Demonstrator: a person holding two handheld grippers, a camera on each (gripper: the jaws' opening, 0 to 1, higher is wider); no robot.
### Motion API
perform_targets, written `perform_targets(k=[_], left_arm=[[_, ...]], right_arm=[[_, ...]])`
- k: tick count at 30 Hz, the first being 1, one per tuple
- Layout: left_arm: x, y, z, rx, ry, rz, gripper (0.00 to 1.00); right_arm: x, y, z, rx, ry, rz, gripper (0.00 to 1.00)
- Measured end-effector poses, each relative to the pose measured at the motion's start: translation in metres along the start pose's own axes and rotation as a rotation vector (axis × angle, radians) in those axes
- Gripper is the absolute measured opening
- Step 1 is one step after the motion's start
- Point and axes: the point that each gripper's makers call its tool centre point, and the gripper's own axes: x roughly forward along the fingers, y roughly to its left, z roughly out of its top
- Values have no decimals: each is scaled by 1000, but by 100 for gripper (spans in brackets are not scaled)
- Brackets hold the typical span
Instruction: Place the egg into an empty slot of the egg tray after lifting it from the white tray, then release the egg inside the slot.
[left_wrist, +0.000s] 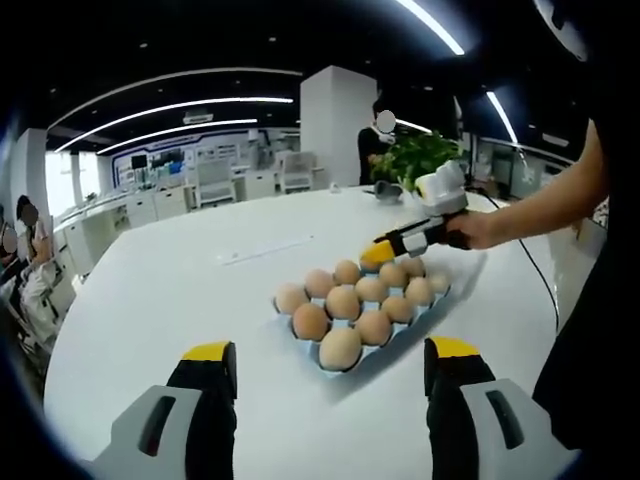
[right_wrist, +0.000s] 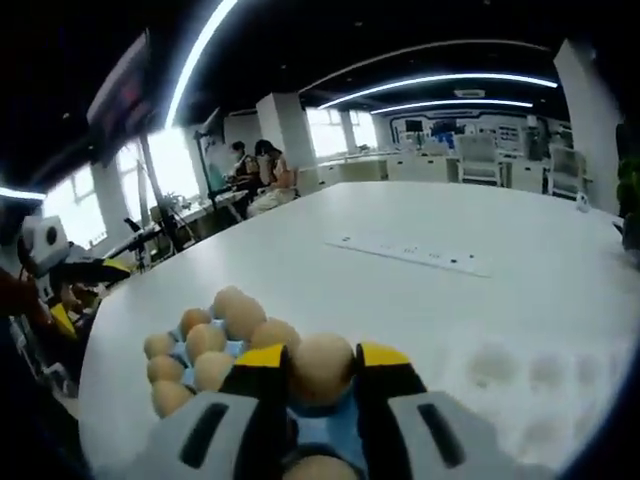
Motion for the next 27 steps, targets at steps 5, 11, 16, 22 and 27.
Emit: perform_targets(k=[5,11,16,22,27], left_arm=[[2,-1,-1,-1,5,-7,77],[2,1,-2,-1,7,-4,77],[2,0,-1,0,3,-4,77],[1,2,0,-1,0,1,77],[0,2,1,0,-3,5,77]], right_arm=[[4,0,-2,23,10,16,26],[6,2,-6,106,38,44,26],[6,3,-7,113,52,50,26],[7,3,-7,104,70,61,26],[7,2,-8,99,65,66,24]])
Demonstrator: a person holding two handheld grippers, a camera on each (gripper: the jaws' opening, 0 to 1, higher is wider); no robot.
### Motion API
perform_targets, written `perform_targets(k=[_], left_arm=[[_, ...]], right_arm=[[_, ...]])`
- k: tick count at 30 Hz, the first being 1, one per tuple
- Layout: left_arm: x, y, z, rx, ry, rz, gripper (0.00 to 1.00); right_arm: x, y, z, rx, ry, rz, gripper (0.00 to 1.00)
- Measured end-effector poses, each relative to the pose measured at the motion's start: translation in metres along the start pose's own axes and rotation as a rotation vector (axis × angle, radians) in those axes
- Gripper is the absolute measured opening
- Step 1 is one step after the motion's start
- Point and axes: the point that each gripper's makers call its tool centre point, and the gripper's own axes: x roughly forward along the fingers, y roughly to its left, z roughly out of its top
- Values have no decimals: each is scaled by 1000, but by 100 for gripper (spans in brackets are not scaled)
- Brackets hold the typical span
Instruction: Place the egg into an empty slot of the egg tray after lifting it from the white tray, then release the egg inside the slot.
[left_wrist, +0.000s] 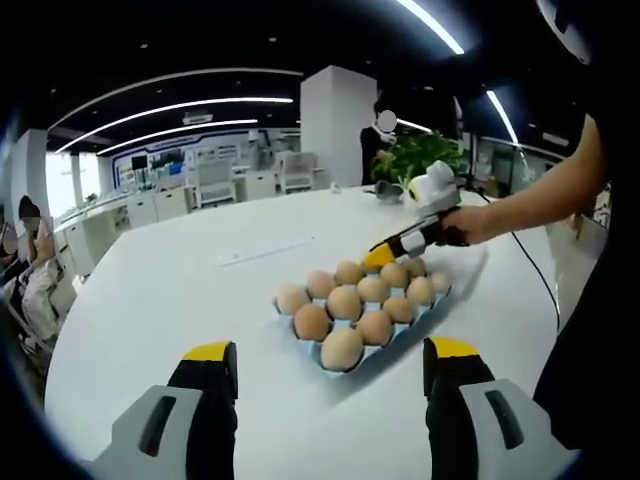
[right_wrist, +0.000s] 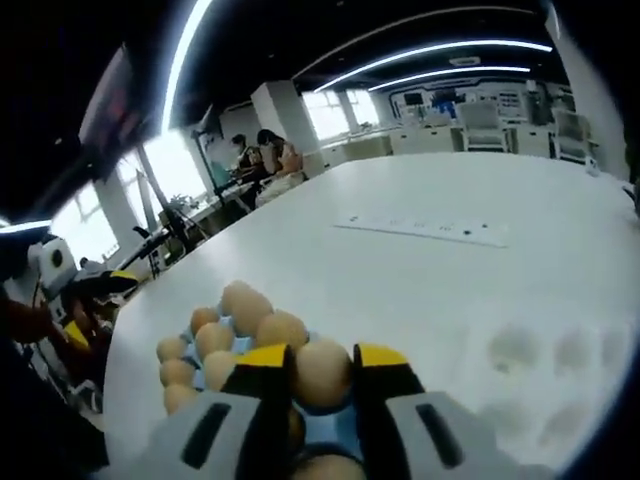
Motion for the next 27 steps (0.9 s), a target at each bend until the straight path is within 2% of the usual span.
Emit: perform_targets(k=[10,15,21,22,27], left_arm=[[-1,-1,1,4,-3,1,76],[-2,0,1,4,-2,5,76],[-1,-2,2,6,-3,1,76],[0,-3,2,5,-3,0,76],[4,-6,5,10,-7,-9,76]], right_arm=[[-2,1,0,0,-19,-2,24],[-9,0,2,-40,-46,-27,24],[-38,-16,9,-22,-133,-92,25],[-47,-23,11,-16,-161,-115,25],[-85,-51,7,28,-216,-222,26]])
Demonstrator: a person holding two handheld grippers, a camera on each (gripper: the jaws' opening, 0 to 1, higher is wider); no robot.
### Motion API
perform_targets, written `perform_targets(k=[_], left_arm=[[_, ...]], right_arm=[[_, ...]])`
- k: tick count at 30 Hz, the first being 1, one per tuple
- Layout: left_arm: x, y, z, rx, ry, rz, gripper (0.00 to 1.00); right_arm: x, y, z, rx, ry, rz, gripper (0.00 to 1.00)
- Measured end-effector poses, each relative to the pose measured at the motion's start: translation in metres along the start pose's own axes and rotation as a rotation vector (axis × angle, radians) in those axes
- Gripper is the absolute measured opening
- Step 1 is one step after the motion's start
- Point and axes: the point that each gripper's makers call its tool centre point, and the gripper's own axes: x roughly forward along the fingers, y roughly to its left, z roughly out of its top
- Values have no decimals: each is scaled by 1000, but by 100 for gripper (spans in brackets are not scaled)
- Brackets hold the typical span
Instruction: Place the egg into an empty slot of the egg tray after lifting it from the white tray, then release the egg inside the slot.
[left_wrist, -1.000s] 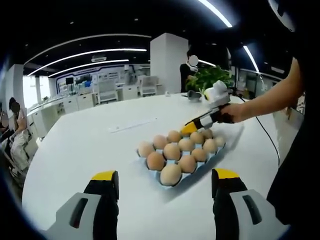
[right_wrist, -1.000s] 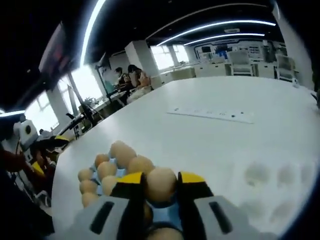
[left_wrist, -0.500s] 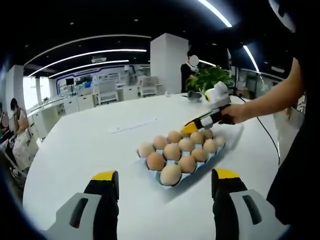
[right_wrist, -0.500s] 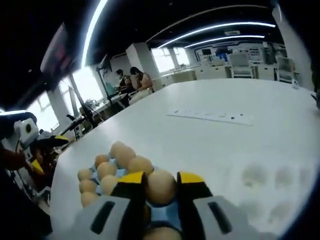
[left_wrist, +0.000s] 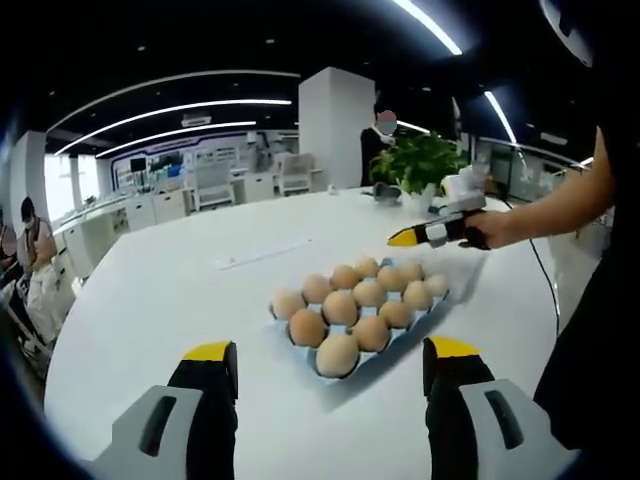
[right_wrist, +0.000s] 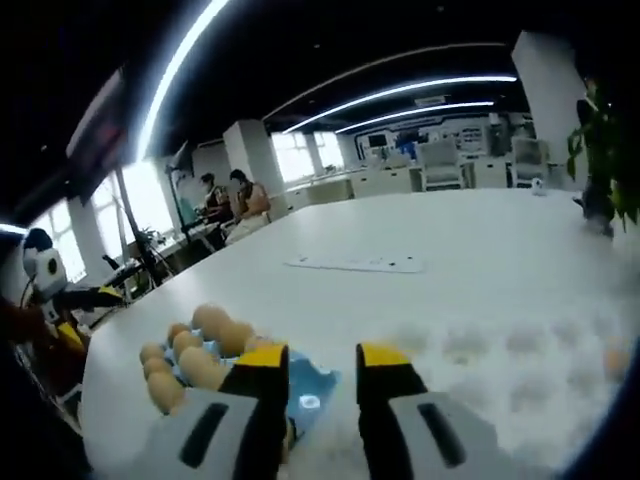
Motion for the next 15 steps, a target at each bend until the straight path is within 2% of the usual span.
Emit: perform_targets(k=[6,9,15], left_arm=[[3,-3,3,7,-4,-8,76],[4,-5,4,9,-4,-11,76],[4,-7,4,7,-3,-6,76]], right_arm=[[-31,-34,-2,17,-17,-109,26],[-50,-60,0,-11,-38,-201,28],[-87,-112,19,-77,-124,-380,36]])
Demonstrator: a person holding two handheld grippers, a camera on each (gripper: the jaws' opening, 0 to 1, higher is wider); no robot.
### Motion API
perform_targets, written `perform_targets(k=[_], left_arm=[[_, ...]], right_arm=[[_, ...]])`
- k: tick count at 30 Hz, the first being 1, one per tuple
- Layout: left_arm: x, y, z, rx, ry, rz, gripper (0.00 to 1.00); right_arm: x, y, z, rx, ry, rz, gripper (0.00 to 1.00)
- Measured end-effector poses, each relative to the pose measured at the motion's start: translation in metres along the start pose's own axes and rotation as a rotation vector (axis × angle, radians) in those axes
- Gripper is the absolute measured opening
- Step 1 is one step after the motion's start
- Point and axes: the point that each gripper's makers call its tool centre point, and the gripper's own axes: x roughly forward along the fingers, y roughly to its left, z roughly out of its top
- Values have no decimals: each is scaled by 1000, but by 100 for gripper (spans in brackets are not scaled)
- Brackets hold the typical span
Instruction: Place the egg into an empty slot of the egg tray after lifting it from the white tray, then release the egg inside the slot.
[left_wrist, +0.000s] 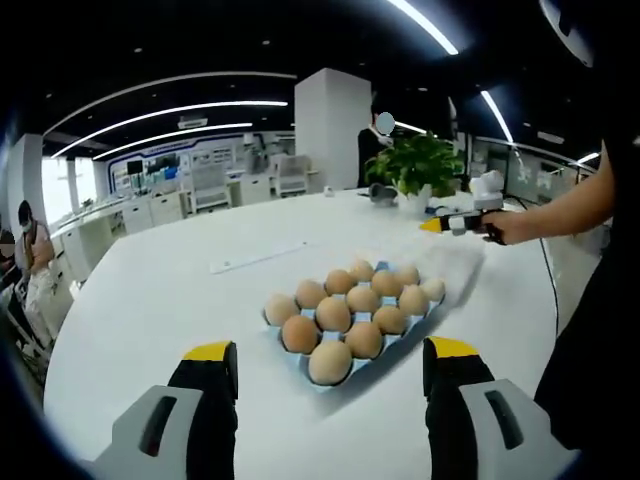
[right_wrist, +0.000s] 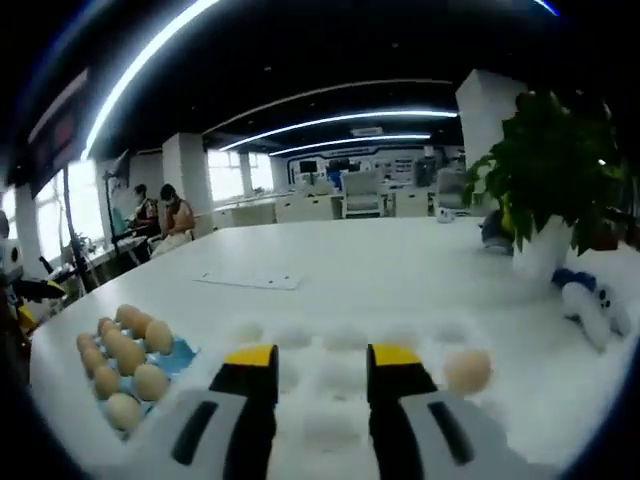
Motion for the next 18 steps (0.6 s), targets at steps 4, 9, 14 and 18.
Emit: perform_targets(k=[4,9,14,18], left_arm=[[1,-1,1,-5,0,3,76],[4,-4,3,-7,1,7,76],[6,-7,5,-9,5,11,77],[6,-8,7,-9,6,18,77]], right_arm=[[-9,-46,-1,-30,5,-121,41],[-11,-76,-11,9,37,-175,39],[-5,-85,-22,16,79,-180,34],[2,-89,-24,21,80,-186,34]])
